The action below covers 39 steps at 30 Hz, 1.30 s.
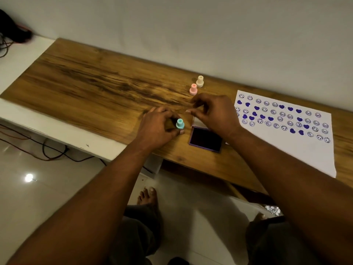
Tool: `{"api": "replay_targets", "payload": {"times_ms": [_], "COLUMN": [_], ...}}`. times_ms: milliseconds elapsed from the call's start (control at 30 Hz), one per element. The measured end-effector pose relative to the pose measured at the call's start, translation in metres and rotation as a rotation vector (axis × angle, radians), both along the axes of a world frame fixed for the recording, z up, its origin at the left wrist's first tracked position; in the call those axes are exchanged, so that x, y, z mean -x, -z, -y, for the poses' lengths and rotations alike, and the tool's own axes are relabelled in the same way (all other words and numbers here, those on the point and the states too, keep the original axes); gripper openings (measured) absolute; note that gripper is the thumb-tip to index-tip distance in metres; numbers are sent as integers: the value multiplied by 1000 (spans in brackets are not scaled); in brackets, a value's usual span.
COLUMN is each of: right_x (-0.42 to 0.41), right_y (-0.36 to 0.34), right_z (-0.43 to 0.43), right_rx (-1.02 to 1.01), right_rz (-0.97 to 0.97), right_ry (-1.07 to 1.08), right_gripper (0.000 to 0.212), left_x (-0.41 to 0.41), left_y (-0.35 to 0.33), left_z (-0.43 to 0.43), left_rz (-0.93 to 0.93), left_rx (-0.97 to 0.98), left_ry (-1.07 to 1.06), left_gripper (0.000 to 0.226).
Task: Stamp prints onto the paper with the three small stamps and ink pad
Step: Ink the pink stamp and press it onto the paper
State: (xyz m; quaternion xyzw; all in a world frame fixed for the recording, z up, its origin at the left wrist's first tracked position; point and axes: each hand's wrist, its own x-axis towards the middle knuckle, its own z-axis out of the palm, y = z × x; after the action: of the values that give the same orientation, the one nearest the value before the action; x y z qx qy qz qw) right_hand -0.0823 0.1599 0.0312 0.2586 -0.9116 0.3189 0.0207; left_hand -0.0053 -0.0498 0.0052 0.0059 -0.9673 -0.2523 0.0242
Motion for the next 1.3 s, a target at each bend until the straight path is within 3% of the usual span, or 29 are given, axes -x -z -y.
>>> {"api": "replay_targets", "payload": {"times_ms": [167, 400, 567, 800, 933, 1100, 1300], "right_x": [30, 52, 60, 60, 40, -1, -26], "right_y": [-10, -6, 1, -1, -16, -34, -44], "right_z": [0, 28, 35, 45, 45, 25, 2], "right_rx": [-44, -361, -452, -373, -103, 253, 283], "right_rz": [-105, -281, -249, -64, 58, 174, 209], "right_ry": [143, -40, -47, -20, 38, 106, 80], "right_gripper": [42, 39, 42, 33, 30, 21, 17], "left_x": [-1, -1, 0, 3, 6, 4, -3], "left_y": [-3, -9, -8, -5, -12, -26, -38], "left_z": [9, 20, 25, 23, 13, -10, -28], "left_rz": [38, 5, -9, -77, -125, -240, -295], "left_rx": [-70, -214, -259, -369, -421, -378, -340], "left_ry": [-13, -35, -49, -118, -194, -115, -72], "left_gripper": [65, 75, 71, 55, 54, 57, 40]}}
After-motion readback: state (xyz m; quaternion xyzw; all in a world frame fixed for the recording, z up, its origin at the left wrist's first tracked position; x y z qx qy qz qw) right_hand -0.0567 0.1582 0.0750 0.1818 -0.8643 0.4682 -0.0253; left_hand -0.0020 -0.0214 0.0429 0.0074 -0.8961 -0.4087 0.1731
